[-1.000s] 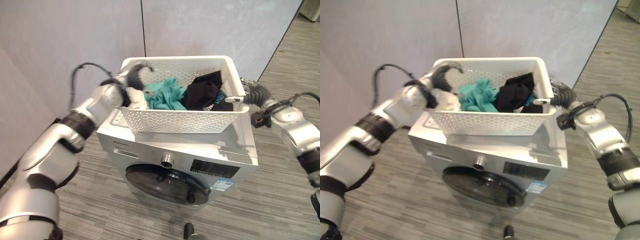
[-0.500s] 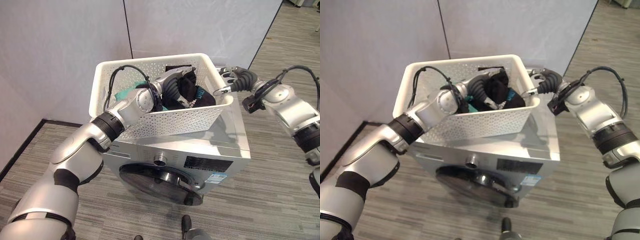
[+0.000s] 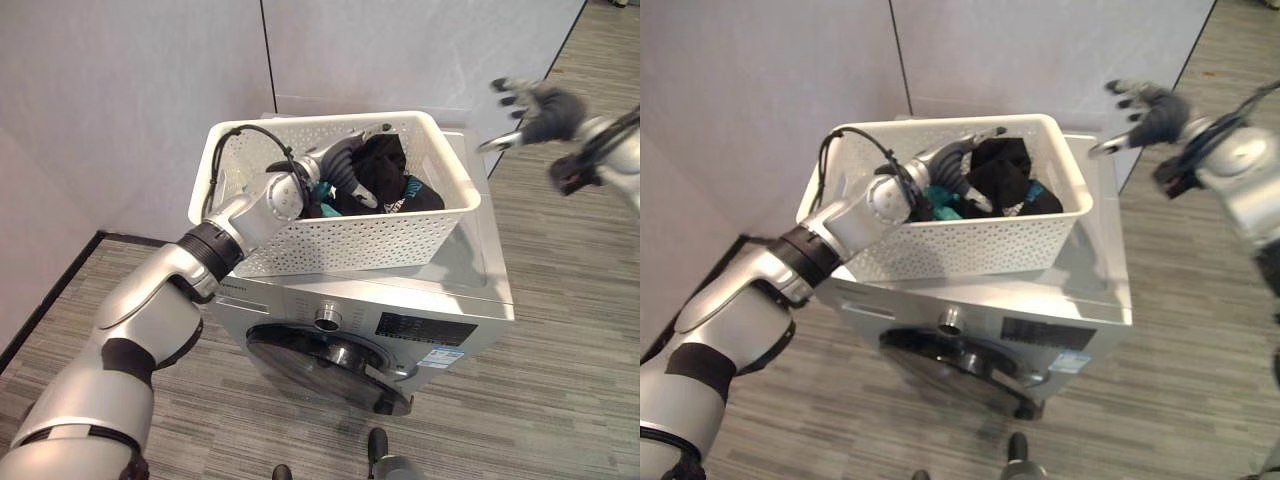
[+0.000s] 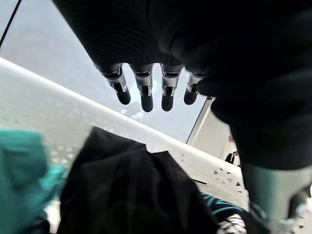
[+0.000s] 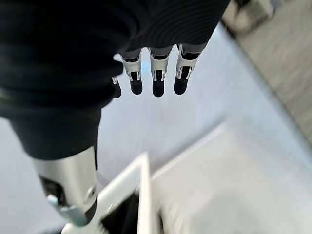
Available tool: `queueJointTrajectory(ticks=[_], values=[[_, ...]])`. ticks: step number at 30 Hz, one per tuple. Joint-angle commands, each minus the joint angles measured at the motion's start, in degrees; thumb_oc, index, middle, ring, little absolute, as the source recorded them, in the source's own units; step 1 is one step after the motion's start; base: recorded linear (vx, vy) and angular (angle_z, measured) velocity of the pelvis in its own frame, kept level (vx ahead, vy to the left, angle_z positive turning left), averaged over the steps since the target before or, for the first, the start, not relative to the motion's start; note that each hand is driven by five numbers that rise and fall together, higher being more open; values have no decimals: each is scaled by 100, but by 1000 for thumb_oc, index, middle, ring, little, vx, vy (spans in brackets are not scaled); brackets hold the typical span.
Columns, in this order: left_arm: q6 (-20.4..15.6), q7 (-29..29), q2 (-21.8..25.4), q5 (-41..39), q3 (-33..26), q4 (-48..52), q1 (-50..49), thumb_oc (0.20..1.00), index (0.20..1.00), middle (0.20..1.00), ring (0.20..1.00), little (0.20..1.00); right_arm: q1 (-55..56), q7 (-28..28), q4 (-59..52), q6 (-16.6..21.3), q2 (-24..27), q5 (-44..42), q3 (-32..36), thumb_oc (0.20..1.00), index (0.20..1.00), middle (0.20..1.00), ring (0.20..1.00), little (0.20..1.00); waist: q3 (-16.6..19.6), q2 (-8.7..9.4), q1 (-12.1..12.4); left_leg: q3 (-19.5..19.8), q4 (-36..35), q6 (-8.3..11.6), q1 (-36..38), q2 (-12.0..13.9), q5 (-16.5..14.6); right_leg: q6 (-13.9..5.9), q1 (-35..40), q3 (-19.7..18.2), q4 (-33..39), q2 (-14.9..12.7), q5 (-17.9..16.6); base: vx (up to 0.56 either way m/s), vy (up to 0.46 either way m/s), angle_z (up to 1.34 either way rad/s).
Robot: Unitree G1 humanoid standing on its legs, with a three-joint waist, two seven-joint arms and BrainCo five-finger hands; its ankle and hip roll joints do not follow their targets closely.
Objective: Grab the laundry basket,head to the washer,open it,put in the laundry and shut it.
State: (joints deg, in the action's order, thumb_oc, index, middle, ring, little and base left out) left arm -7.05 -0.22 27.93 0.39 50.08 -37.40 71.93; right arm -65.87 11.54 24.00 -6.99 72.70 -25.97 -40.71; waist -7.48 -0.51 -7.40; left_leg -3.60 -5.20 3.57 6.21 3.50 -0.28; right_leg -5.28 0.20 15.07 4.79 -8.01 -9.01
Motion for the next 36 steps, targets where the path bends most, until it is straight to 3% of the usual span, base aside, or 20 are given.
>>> queueJointTrajectory(ticks=[1,3,5,9,15,16,19,22,25,26,27,31,33,34,36], values=[[-215,228,170,-82,-124,-248,26,1000,1000,1000,1000,1000,-657,-194,195,410,372,-58,216,1000,1000,1000,1000,1000,147,10,59,-376,20,-155,74,22,-320,-466,29,37,-1133,-281,1038,0,0,0],[-305,394,327,-323,-346,-213,20,1000,1000,1000,1000,1000,-443,-412,549,546,418,-217,647,1000,1000,1000,1000,1000,204,9,65,-394,20,-156,110,23,-337,-479,60,28,-1114,-276,1024,-1,-3,-2],[-327,423,403,-407,-399,-190,28,1000,1000,1000,1000,1000,-410,-444,666,552,396,-209,725,1000,1000,1000,1000,1000,218,11,83,-400,20,-157,118,23,-339,-479,73,21,-1102,-275,1022,-3,-4,-2],[-513,1004,876,-936,-910,-343,429,1000,1000,1000,1000,1000,-316,-536,1118,577,210,-337,974,1000,1000,1000,1000,1000,321,-14,163,-394,20,-142,145,23,-330,-474,141,16,-1033,-270,1016,-20,-34,-7],[-614,1437,1615,-1096,-1348,-169,908,1000,1000,1000,1000,1000,276,-425,927,502,133,-142,1308,1000,1000,1000,1000,1000,413,-83,210,-386,20,-122,174,30,-329,-458,196,19,-969,-248,1043,-9,-26,2],[-651,1576,1995,-1149,-1594,74,1010,1000,1000,1000,1000,1000,816,-354,630,494,124,-91,1653,1000,1000,1000,1000,1000,447,-139,243,-380,20,-112,211,40,-350,-458,259,22,-944,-239,1082,-5,-51,1],[-552,1721,2517,-942,-1695,205,1206,1000,1000,1000,1000,1000,1834,-317,205,452,59,21,2408,1000,1000,1000,1000,1000,509,-189,311,-345,20,-88,188,49,-336,-446,303,67,-878,-223,1089,-9,-59,3],[-415,1507,2957,-988,-1805,297,996,1000,1000,1000,1000,1000,3102,-330,-518,424,63,126,3516,1000,1000,1000,1000,1000,541,-191,386,-272,20,-77,122,47,-278,-424,315,130,-830,-216,1068,-24,-51,9],[-334,1407,3364,-640,-2324,605,103,1000,1000,1000,1000,1000,4533,-239,-1222,406,-57,550,4632,1000,1000,1000,1000,1000,517,-151,447,-199,20,-64,116,64,-303,-403,381,207,-795,-203,1129,-12,-63,22],[-274,1347,3523,-377,-3006,820,-910,1000,1000,1000,1000,1000,5588,-177,-1715,434,-329,701,5502,1000,1000,1000,1000,1000,511,-109,492,-152,20,-57,100,76,-309,-381,414,241,-745,-181,1148,-17,-56,27],[-265,1344,3496,-360,-3073,874,-986,1000,1000,1000,1000,1000,5708,-170,-1777,420,-323,708,5604,1000,1000,1000,1000,1000,528,-125,508,-146,20,-61,82,69,-284,-376,406,249,-732,-186,1124,-5,-50,33],[-290,1360,3459,-91,-4963,1303,-3597,1000,1000,1000,1000,1000,6964,-43,-2385,591,-1129,688,6378,1000,1000,1000,1000,1000,511,-77,679,-122,20,-69,80,82,-329,-344,440,245,-598,-154,1113,3,-31,6],[-376,1301,3192,-271,-6071,1605,-4939,1000,1000,1000,1000,1000,7450,27,-2564,637,-1503,721,6605,1000,1000,1000,1000,1000,499,-46,774,-120,20,-67,88,107,-370,-332,454,240,-549,-128,1134,23,-27,-14],[-363,1282,3161,-266,-6205,1690,-5092,1000,1000,1000,1000,1000,7457,32,-2598,628,-1482,723,6587,1000,1000,1000,1000,1000,521,-66,740,-124,20,-72,67,99,-342,-327,439,238,-533,-133,1103,26,-22,-6],[-540,1223,2780,-355,-7269,2085,-6502,1000,1000,1000,1000,1000,8093,234,-2878,659,-2016,533,6877,1000,1000,1000,1000,1000,506,-5,814,-120,20,-62,41,123,-352,-307,453,226,-454,-113,1088,19,-34,5]])
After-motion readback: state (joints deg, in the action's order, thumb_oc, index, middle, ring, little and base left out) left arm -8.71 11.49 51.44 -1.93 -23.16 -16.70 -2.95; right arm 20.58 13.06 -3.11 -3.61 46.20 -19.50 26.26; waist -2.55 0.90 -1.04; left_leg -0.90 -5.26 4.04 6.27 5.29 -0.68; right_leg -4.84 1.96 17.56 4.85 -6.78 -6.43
